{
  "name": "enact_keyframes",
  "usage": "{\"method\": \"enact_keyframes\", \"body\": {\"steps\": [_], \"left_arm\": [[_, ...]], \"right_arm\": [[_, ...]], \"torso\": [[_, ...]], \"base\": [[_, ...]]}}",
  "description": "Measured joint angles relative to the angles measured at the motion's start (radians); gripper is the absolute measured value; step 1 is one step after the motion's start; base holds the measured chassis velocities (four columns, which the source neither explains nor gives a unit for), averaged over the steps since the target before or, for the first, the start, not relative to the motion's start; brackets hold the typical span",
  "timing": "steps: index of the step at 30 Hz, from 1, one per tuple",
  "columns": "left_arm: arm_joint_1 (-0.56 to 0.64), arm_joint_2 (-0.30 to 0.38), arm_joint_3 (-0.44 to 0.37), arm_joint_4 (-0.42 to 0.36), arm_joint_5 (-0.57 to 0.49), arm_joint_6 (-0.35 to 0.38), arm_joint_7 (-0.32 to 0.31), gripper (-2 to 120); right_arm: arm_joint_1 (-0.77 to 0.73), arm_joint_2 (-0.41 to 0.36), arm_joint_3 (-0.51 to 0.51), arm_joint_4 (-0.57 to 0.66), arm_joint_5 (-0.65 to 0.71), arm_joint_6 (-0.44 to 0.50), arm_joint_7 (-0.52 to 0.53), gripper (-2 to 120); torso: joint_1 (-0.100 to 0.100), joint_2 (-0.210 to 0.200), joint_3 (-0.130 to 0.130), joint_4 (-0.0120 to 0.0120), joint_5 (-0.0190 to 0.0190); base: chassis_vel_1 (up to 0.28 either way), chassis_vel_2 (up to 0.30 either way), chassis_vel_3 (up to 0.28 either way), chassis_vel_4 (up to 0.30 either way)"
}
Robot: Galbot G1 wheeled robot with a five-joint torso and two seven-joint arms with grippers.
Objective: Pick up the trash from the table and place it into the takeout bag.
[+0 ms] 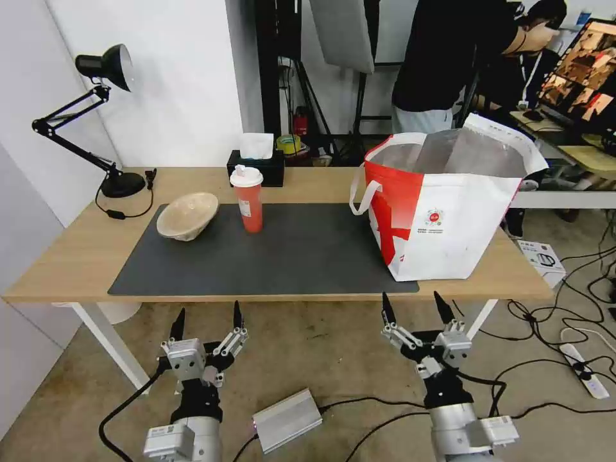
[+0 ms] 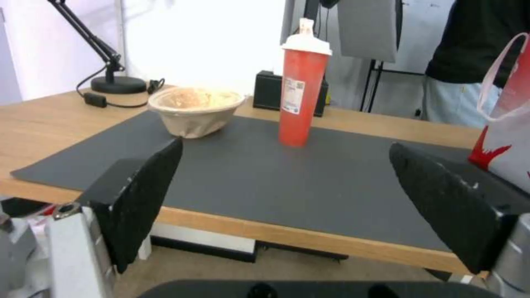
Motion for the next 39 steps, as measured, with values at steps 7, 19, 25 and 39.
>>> {"method": "enact_keyframes", "body": {"steps": [7, 19, 25, 39], "left_arm": [[-0.001, -0.001, 0.000, 0.002, 0.001, -0.001, 0.000, 100], [-0.012, -0.001, -0.001, 0.011, -0.002, -0.002, 0.000, 100], [-0.013, -0.002, 0.001, 0.015, -0.003, -0.002, 0.000, 100], [-0.015, -0.002, -0.002, 0.015, -0.005, -0.002, -0.001, 100]], "right_arm": [[-0.002, 0.013, -0.010, -0.007, -0.013, 0.000, 0.005, 100], [0.012, 0.014, -0.020, -0.018, -0.013, -0.002, 0.011, 100], [0.025, 0.005, -0.020, -0.025, -0.012, -0.002, 0.012, 100], [0.035, -0.056, -0.031, 0.016, 0.044, 0.049, -0.218, 100]], "torso": [[0.000, 0.000, 0.000, 0.0000, 0.0001], [0.000, 0.000, 0.000, 0.0000, 0.0001], [0.000, 0.000, 0.000, 0.0000, 0.0001], [0.000, 0.000, 0.000, 0.0000, 0.0001]], "base": [[0.000, 0.000, 0.000, 0.000], [0.000, 0.000, 0.000, 0.000], [0.000, 0.000, 0.000, 0.000], [0.000, 0.000, 0.000, 0.000]]}}
